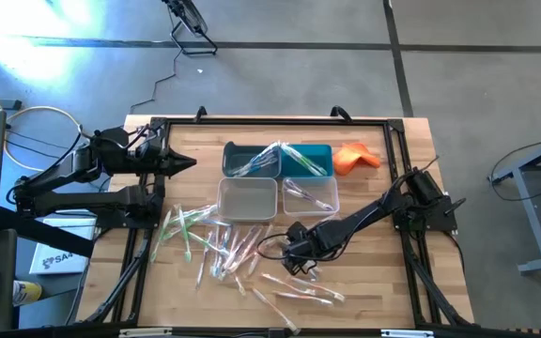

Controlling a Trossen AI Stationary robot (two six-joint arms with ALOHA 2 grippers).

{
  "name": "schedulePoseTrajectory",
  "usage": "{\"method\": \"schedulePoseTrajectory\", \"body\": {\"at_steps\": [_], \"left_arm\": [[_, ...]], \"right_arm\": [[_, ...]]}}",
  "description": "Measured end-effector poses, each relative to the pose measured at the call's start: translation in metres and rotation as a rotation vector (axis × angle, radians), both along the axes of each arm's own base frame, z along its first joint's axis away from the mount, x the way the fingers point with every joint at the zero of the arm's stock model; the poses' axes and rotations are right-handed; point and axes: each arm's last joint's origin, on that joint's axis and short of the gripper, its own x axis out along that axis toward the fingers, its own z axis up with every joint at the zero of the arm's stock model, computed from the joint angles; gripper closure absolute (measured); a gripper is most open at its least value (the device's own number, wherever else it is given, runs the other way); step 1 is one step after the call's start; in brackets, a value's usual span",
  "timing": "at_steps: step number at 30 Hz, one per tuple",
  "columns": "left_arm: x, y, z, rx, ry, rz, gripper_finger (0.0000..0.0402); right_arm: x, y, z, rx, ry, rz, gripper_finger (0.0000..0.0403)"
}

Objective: Pick & Place Toothbrushes
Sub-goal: Put the blue toothbrush into the dark blue bin

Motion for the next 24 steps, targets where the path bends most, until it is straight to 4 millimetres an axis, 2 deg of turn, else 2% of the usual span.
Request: {"method": "schedulePoseTrajectory", "body": {"at_steps": [4,10,15,19,24], "left_arm": [[0.0,0.0,0.0,0.0,0.0,0.0,0.0401],[0.0,0.0,0.0,0.0,0.0,-0.001,0.0401],[0.0,0.0,0.0,0.0,0.0,-0.001,0.0401],[0.0,0.0,0.0,0.0,0.0,-0.002,0.0401],[0.0,0.0,0.0,-0.001,0.0,-0.006,0.0401]], "right_arm": [[0.0,0.0,0.0,-0.002,-0.001,0.007,0.0278],[0.0,0.0,0.0,0.0,-0.001,0.024,0.0337],[0.001,0.003,0.003,0.054,-0.009,0.106,0.0386],[0.0,0.003,0.015,0.041,-0.052,0.136,0.0386],[-0.003,-0.005,0.044,0.036,-0.134,0.16,0.0388]]}}
